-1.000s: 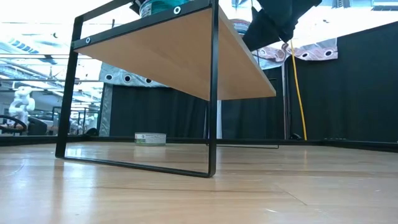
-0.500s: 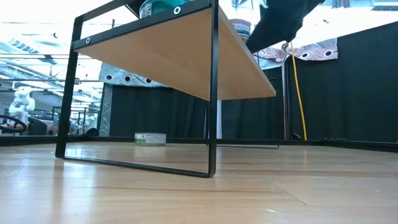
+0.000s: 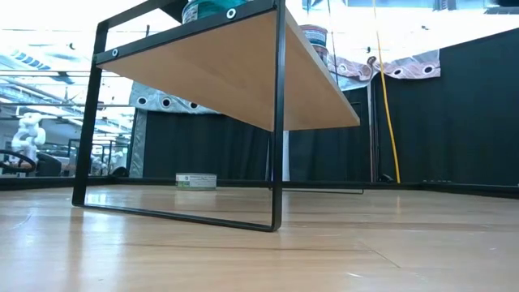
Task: Stack canned seafood by type on shelf
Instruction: Stack the green tuna can on top of the green tuna can on the shelf
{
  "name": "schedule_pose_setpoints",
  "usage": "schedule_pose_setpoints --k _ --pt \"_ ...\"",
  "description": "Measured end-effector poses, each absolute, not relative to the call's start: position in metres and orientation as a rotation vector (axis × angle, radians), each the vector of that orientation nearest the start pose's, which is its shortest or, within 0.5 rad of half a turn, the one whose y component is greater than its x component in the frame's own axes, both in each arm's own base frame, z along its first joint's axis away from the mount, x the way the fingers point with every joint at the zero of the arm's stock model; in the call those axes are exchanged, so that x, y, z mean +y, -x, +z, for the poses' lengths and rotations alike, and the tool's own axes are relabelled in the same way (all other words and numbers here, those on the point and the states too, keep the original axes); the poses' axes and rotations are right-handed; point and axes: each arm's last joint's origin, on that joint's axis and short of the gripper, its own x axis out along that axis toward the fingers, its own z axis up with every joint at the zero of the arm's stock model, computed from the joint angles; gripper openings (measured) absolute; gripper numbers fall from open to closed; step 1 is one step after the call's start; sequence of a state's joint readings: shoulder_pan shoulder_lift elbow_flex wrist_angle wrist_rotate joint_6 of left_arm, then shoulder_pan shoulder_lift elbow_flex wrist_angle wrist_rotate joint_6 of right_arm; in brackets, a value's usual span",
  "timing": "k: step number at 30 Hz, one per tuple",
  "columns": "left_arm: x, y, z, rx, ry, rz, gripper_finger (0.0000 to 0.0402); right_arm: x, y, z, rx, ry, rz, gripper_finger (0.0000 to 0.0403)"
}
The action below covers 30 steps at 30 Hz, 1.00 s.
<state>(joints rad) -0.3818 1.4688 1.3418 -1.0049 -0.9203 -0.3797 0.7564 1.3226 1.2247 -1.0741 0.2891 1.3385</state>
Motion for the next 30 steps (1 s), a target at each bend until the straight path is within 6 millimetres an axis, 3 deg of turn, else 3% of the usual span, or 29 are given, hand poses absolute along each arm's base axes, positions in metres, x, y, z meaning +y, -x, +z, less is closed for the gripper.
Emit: schedule_pose_setpoints --k 5,7,10,16,22,30 --pt "-0.067 -0.275 0.299 0.731 -0.415 0.602 0.0226 0.184 -0.166 0.294 1.048 -0.614 -0.410 0.0000" --pt "-0.058 -0.278 0.298 0.701 -0.355 0.585 0.0226 0.191 -0.165 0.288 1.027 -0.615 -0.436 0.0000" --pt "-0.052 -0.278 0.300 0.701 -0.292 0.530 0.0226 0.204 -0.163 0.280 1.134 -0.674 -0.431 0.0000" --pt "-0.057 -0.267 0.315 0.609 -0.191 0.519 0.0226 0.235 -0.152 0.259 1.450 -0.853 -0.483 0.0000" --pt "-0.068 -0.256 0.325 0.561 -0.152 0.479 0.0226 0.263 -0.146 0.235 1.461 -0.906 -0.563 0.0000" --pt "-0.078 -0.253 0.325 0.570 -0.214 0.426 0.0226 0.293 -0.157 0.205 1.441 -1.055 -0.596 0.0000"
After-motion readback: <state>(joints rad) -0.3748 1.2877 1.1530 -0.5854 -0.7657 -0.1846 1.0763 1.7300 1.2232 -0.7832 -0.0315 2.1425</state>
